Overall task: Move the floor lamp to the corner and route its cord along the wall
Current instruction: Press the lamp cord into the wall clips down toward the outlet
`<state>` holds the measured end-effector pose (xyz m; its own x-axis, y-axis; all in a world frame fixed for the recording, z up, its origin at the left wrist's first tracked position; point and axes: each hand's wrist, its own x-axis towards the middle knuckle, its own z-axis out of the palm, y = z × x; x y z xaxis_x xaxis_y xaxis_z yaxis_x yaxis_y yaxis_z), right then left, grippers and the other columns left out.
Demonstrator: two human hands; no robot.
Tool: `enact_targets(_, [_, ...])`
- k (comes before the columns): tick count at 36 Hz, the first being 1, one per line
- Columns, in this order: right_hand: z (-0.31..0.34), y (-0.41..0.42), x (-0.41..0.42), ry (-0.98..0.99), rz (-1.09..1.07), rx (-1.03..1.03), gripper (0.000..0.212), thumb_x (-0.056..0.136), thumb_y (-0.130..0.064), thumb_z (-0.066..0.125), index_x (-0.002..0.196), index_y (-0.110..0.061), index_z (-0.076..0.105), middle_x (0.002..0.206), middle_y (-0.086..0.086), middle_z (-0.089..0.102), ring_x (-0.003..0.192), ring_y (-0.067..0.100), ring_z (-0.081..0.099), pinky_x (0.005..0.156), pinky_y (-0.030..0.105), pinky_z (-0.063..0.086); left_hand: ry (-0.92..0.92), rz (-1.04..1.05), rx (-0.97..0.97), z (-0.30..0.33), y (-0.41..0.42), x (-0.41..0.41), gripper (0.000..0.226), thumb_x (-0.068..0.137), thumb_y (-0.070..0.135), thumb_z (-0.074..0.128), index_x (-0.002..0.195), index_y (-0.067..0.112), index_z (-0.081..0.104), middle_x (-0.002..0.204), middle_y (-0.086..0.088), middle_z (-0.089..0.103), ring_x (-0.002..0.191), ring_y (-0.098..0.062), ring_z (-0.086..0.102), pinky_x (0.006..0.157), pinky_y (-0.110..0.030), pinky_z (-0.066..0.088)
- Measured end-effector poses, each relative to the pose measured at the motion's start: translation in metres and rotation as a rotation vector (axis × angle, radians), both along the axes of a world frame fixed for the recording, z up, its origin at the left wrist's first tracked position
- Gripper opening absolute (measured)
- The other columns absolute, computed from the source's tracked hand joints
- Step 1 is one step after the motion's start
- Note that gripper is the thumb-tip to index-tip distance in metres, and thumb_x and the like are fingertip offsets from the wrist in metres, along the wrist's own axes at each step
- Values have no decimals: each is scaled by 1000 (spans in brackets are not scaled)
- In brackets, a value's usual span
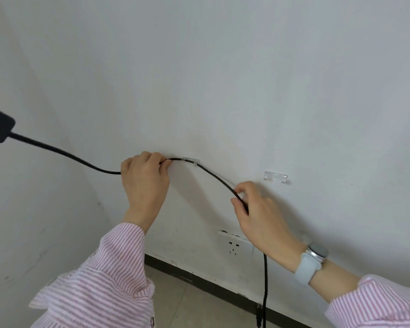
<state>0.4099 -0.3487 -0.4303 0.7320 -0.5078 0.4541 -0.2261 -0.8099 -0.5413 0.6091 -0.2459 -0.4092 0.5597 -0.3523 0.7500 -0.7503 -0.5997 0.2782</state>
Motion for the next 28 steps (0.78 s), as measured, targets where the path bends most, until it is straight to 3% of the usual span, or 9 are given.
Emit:
enact_targets(3, [-9, -4, -20, -24, 27, 156, 7, 92, -26, 45, 96, -31, 41, 46, -3, 44, 42, 17, 44, 48, 33, 37, 77, 63, -16, -1, 9, 7, 15, 85, 17, 60, 84, 4, 68, 88, -17, 63, 86, -34, 54, 86, -42, 33])
enact_targets(6, [-9, -4, -36, -111, 35, 222, 21, 90, -26, 46, 84, -45, 39, 54, 1, 52, 40, 15, 47, 49, 33, 42, 124, 83, -40, 3, 15, 11, 14, 85, 16, 60, 93, 6, 66, 98, -18, 61, 95, -35, 52, 89, -43, 31])
enact_targets(10, [3, -7, -42, -213, -18, 224, 22, 89, -24, 47, 77, -39, 38, 62, -2, 57, 40, 16, 46, 47, 37, 42, 59, -11, -61, 10, 10, -2, 24, 82, 10, 61, 107, 9, 60, 107, -17, 59, 102, -35, 51, 94, -45, 30])
enact_targets(16, [15, -7, -36, -221, -63, 194, 27, 89, -19, 52, 69, -34, 40, 51, 5, 57, 41, 19, 48, 50, 42, 47, -291, -315, -38, 7, -10, -57, 23, 82, 13, 61, 105, 16, 63, 99, -6, 66, 93, -25, 54, 86, -40, 34])
enact_targets(19, [19, -6, -35, -215, -71, 189, 18, 87, -17, 53, 73, -26, 47, 50, 4, 59, 44, 18, 49, 52, 40, 47, -418, -485, 41, 2, -23, -84, 22, 82, 13, 62, 103, 18, 64, 95, -2, 69, 90, -21, 54, 80, -37, 36])
enact_targets(24, [23, -8, -42, -157, -49, 190, 12, 87, -18, 53, 77, -23, 50, 54, 5, 62, 43, 18, 49, 54, 42, 51, -413, -532, 66, -3, -34, -100, 3, 81, 15, 66, 82, 15, 69, 82, 1, 70, 78, -25, 64, 75, -36, 40])
enact_targets(28, [22, -15, -53, -108, -61, 183, 12, 86, -16, 54, 83, -25, 46, 59, -6, 62, 48, 16, 52, 56, 39, 51, -317, -511, 57, -4, -40, -102, 6, 81, 13, 65, 75, 12, 67, 73, -2, 67, 71, -27, 62, 74, -34, 36])
